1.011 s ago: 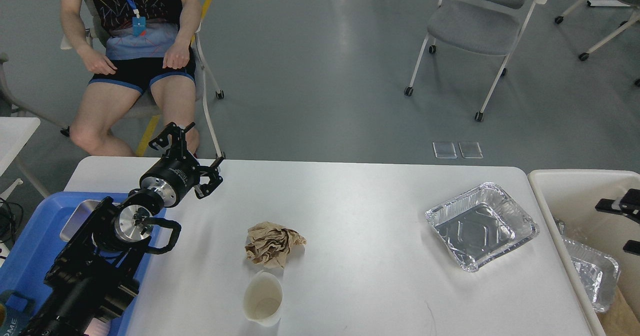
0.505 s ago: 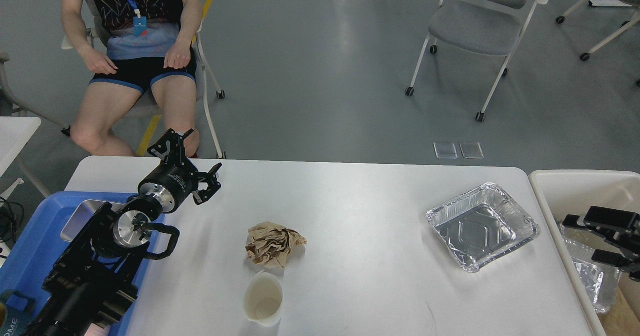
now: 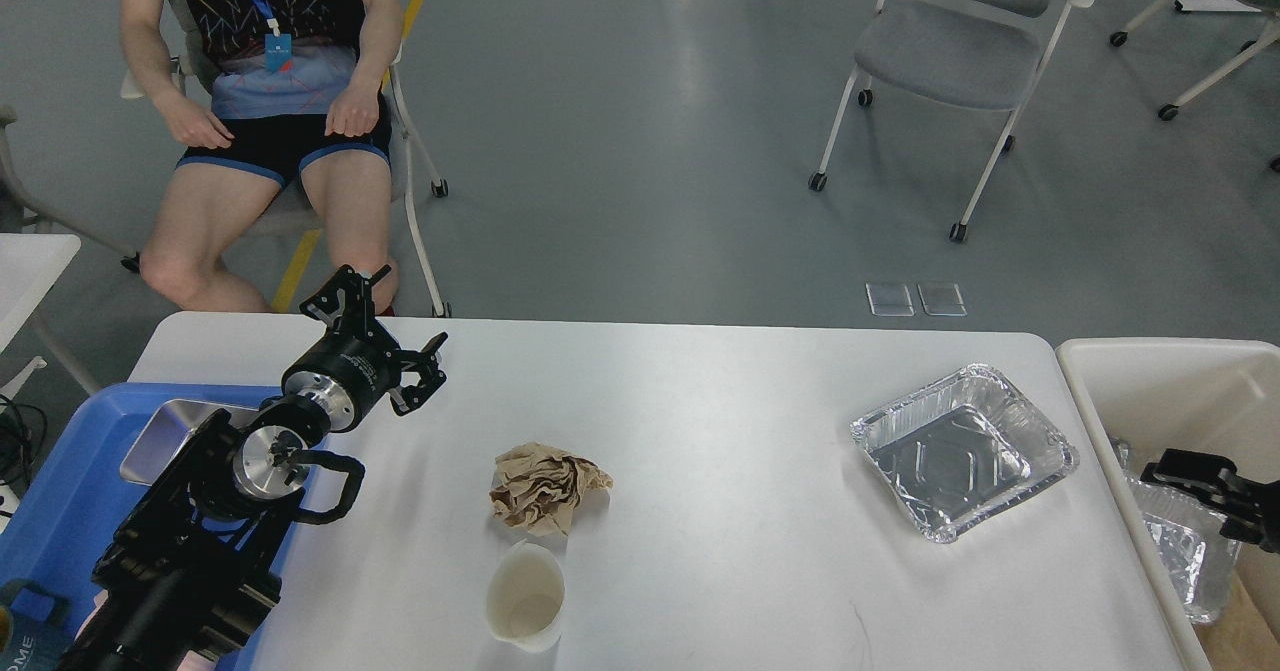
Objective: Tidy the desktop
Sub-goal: 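Reach the right gripper to the foil tray edge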
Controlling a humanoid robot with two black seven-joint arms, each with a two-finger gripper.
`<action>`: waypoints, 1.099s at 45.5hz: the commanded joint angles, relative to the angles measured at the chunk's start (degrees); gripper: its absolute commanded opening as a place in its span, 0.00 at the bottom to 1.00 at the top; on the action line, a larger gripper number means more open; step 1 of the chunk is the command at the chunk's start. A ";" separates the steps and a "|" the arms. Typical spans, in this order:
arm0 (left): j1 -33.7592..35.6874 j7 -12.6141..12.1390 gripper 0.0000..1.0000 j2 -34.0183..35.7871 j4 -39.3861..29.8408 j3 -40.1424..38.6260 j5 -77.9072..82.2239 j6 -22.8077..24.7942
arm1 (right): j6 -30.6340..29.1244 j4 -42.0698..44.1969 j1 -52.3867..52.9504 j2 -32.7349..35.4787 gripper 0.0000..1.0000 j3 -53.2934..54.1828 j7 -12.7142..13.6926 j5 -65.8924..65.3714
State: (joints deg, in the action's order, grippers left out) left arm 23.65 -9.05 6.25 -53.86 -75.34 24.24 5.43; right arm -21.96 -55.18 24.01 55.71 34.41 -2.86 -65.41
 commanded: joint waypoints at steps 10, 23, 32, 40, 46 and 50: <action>-0.10 0.00 0.97 -0.18 -0.02 -0.07 0.02 -0.07 | 4.74 9.47 5.08 -13.42 1.00 -0.22 -0.13 -10.43; -1.24 0.00 0.97 0.08 -0.02 -0.42 -0.07 -0.07 | 7.99 20.46 7.28 -22.83 1.00 -1.36 -0.57 -13.08; -1.33 0.00 0.97 0.08 -0.02 -0.51 -0.07 -0.07 | 13.08 24.15 9.65 -25.82 1.00 -8.30 -1.53 -13.16; -1.33 0.00 0.97 0.17 -0.02 -0.60 -0.07 -0.07 | 14.05 26.88 10.62 -28.02 0.98 -10.77 -3.38 -13.08; -1.42 0.00 0.97 0.17 -0.02 -0.51 -0.07 0.02 | 13.88 26.97 10.62 -28.63 0.73 -11.64 -3.99 -13.08; -1.42 0.00 0.97 0.17 -0.02 -0.51 -0.07 0.02 | 13.61 26.97 10.71 -28.55 0.37 -14.36 -4.08 -12.90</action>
State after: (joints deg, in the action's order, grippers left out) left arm 22.28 -9.05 6.43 -53.88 -75.89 24.17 5.36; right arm -7.97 -28.24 34.65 27.20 22.84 -6.76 -78.49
